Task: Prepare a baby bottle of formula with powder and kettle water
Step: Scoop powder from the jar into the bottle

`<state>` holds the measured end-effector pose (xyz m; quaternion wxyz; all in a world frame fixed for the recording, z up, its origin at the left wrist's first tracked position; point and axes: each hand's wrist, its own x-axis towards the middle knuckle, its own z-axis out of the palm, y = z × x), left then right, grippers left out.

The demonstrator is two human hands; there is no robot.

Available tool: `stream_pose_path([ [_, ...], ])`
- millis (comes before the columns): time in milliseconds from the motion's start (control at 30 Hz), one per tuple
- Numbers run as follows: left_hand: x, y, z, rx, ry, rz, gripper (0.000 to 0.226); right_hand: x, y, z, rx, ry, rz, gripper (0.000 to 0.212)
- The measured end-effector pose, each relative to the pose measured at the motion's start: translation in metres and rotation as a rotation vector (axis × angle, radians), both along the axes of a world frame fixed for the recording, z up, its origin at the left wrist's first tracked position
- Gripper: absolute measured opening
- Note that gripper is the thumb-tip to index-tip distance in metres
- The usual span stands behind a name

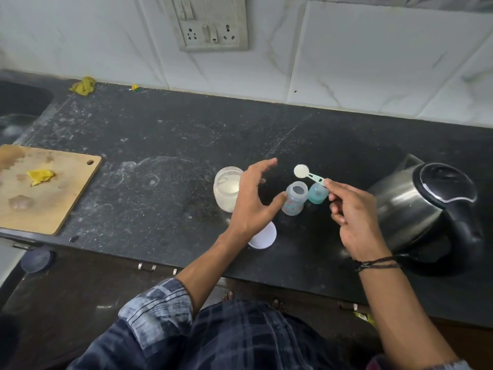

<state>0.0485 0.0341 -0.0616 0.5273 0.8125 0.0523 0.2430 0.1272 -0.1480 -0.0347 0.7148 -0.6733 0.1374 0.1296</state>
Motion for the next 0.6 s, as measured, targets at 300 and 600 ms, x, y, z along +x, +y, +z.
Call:
stream_pose_path([
  [300, 0.028, -0.023, -0.019, 0.021, 0.263, -0.082, 0.082, -0.008, -0.017, -0.014, -0.145, -0.025, -0.036, 0.011],
  [600, 0.043, -0.025, -0.034, -0.045, 0.449, -0.059, 0.078, -0.008, -0.016, -0.025, -0.325, -0.273, -0.005, 0.011],
])
